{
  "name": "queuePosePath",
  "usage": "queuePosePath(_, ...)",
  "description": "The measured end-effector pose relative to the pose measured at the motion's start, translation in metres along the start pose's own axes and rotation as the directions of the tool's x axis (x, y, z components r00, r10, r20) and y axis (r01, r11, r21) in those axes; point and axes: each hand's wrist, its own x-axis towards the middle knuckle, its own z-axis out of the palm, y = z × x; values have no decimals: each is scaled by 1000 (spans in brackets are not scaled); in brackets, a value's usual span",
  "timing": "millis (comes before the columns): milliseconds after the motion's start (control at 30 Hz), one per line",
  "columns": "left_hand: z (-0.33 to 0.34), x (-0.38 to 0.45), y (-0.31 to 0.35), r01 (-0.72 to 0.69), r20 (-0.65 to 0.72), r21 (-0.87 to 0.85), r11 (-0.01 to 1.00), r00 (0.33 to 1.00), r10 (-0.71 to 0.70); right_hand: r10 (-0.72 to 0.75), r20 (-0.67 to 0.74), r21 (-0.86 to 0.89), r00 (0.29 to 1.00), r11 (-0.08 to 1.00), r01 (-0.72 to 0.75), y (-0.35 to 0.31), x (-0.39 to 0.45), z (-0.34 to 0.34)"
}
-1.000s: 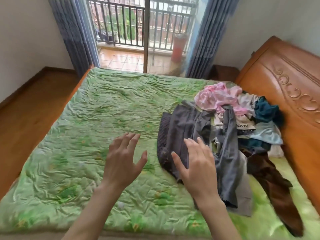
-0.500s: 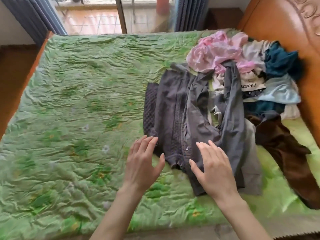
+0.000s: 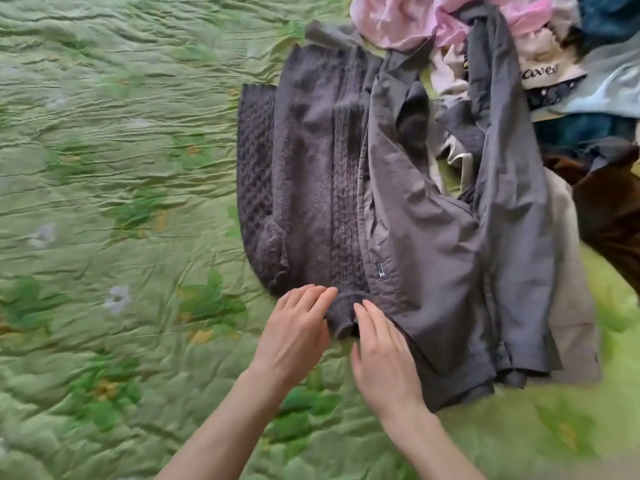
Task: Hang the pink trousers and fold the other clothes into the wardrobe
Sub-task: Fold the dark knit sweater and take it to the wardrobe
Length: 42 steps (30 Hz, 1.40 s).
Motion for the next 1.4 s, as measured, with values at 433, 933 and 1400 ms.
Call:
queuePosePath(433, 23, 34, -18, 34, 55, 221, 975, 997, -48, 131, -5, -341, 991, 932, -124, 33, 40, 26)
queuePosePath(933, -231, 12, 26, 315, -182, -44, 948, 931, -318, -19, -66, 417, 998, 908, 45, -39, 62, -214)
queuePosePath(1400, -466, 52, 117, 450, -520, -295, 843, 664, -537, -196, -274, 439, 941, 846, 304, -81, 143, -442)
